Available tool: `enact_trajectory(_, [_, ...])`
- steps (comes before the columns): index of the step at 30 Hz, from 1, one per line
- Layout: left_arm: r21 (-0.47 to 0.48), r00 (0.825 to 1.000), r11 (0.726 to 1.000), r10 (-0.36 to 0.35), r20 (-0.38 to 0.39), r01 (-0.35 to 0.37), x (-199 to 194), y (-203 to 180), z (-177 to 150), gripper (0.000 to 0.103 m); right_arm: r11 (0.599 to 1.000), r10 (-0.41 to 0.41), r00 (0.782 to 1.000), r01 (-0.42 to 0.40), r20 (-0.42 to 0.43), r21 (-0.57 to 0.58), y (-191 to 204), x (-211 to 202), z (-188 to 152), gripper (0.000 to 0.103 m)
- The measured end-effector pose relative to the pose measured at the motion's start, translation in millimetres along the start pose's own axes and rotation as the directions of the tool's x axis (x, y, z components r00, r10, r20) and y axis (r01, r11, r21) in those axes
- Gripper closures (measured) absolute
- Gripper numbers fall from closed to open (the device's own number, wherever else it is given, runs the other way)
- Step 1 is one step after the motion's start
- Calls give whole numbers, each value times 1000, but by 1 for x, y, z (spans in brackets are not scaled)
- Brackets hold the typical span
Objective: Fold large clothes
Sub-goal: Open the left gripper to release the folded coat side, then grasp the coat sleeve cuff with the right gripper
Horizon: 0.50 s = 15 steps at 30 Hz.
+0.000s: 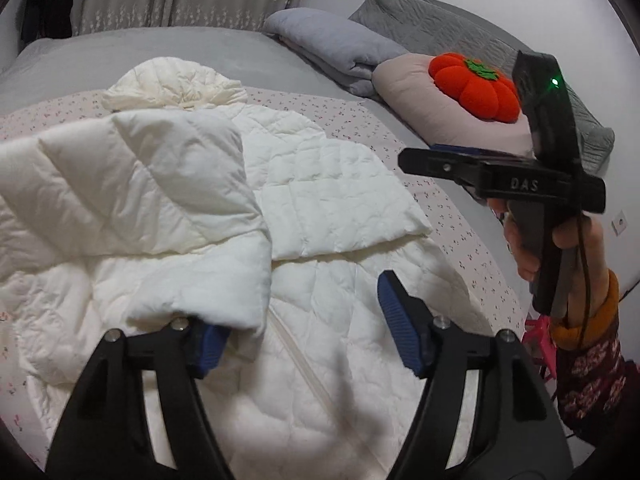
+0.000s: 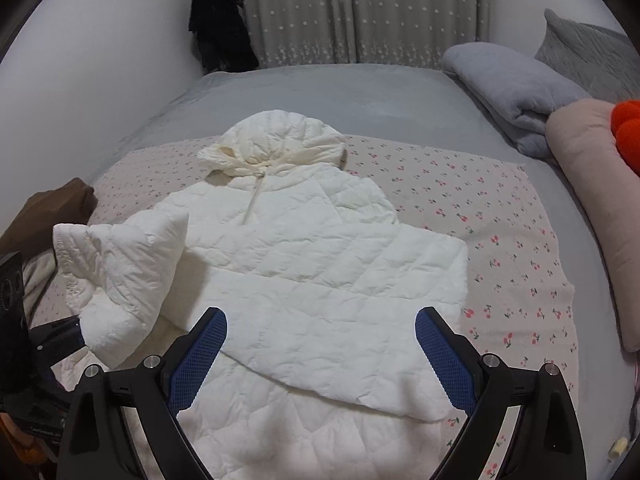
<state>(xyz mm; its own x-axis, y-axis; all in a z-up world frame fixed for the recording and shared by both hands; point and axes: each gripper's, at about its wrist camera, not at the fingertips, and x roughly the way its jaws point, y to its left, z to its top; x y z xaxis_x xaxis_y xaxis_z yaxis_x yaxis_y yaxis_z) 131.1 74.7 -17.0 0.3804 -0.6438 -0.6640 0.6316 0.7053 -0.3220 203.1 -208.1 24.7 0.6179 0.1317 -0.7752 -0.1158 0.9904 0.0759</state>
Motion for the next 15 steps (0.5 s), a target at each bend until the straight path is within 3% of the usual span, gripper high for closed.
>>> enact_trajectory(5, [-22,998,999,34,56,-32,-55,21,-8,30,987,68,997,-63,33,-147,60,-13,7,6])
enact_trajectory(9, [-86,987,990,123,100,-114,-88,57,-12,27,964,136,990,-121,47,-235,101,-21,9,6])
enact_trajectory(11, [-116,971,973,210,115,-197,-96,74,-13,23,951,188,982,-172,37,-256,120,-24,8,6])
enact_trajectory(13, [-142,941,944,314,125,-297,-101,89,-14,20,936,230,973,-221,3,-273,141,-22,5,6])
enact_trajectory(15, [-178,917,919,377,131,-353,-103,103,-15,18,923,264,963,-266,-43,-278,162,-15,0,6])
